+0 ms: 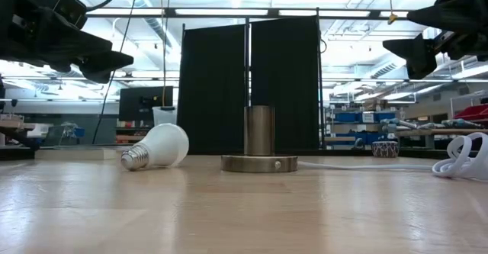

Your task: Screw lightbulb

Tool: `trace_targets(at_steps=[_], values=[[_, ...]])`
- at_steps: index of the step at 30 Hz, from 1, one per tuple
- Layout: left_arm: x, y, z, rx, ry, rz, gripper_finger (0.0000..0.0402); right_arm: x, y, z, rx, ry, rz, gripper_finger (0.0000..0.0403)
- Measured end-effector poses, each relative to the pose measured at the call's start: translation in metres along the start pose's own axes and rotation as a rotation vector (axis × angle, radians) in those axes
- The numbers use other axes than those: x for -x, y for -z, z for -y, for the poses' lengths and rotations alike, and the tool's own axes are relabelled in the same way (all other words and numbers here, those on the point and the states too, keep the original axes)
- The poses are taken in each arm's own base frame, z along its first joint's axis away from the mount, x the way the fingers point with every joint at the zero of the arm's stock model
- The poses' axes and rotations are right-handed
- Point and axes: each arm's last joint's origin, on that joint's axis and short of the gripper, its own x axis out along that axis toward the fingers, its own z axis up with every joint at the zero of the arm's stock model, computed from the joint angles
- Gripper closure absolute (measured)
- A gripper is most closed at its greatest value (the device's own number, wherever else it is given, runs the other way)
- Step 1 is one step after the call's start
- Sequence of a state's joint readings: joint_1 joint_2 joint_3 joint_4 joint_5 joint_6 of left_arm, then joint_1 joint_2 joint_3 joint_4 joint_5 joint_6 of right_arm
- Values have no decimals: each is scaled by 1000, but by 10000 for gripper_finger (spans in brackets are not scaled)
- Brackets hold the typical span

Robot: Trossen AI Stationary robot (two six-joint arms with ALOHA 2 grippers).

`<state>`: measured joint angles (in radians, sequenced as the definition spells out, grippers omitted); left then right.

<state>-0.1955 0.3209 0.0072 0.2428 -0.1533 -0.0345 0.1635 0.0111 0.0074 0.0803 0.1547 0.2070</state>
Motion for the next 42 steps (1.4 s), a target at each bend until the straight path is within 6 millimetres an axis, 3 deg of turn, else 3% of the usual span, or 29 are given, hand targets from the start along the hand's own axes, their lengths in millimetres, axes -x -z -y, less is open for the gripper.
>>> trace_targets(at_steps=[38, 42], values=[[0, 0, 0, 2, 0, 0, 145, 0, 0, 0, 0, 0, 0, 93], [0, 0, 0, 153, 0, 0, 145, 0, 0, 0, 0, 0, 0, 93]])
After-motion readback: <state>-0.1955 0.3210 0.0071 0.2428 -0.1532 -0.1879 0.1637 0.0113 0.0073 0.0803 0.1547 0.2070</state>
